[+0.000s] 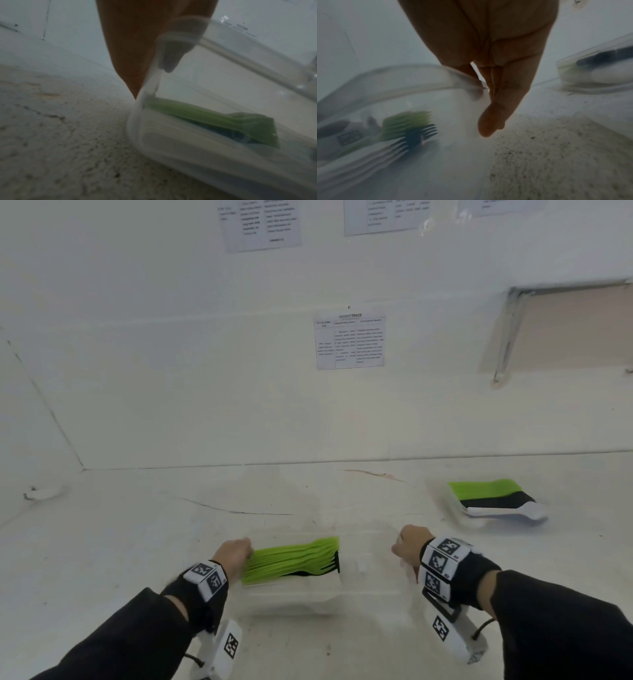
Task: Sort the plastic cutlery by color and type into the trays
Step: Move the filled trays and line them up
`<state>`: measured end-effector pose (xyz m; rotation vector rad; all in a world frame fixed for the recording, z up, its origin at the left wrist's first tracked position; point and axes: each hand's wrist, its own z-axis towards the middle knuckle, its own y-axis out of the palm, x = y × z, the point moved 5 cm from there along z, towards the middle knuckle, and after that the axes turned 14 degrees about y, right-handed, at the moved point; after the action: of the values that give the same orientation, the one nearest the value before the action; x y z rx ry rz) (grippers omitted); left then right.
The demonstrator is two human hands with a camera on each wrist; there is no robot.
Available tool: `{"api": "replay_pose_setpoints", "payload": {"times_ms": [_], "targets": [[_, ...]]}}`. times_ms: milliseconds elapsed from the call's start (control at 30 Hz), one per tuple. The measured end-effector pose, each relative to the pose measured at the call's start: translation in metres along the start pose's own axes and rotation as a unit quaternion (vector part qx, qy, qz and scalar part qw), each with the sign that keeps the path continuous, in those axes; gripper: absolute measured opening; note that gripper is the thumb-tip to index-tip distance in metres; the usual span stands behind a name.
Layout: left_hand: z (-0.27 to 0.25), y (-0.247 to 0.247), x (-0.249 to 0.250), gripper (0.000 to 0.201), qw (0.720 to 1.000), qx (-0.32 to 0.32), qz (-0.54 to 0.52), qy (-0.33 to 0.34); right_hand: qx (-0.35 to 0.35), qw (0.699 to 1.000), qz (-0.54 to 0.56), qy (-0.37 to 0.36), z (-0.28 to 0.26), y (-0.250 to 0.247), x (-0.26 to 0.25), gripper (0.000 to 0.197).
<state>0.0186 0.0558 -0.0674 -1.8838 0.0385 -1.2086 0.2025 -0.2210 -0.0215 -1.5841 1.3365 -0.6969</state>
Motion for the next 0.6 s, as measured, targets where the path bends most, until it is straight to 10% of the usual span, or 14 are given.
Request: {"api": "replay_pose_setpoints", "payload": {"times_ms": [333,600], "targets": [[-0.021,-0.002,0.003,0.042,0.998,0.046,-0.041,-0.009,-0.027,0.999,0.025,0.009,-0.014,0.013,-0.005,0.046],[-0.091,0.028,0.126,0.057,0.971,0.060,0.006,0.231,-0.036,0.973,0.204,0.102,-0.011,-0.037,0.106,0.029]]}}
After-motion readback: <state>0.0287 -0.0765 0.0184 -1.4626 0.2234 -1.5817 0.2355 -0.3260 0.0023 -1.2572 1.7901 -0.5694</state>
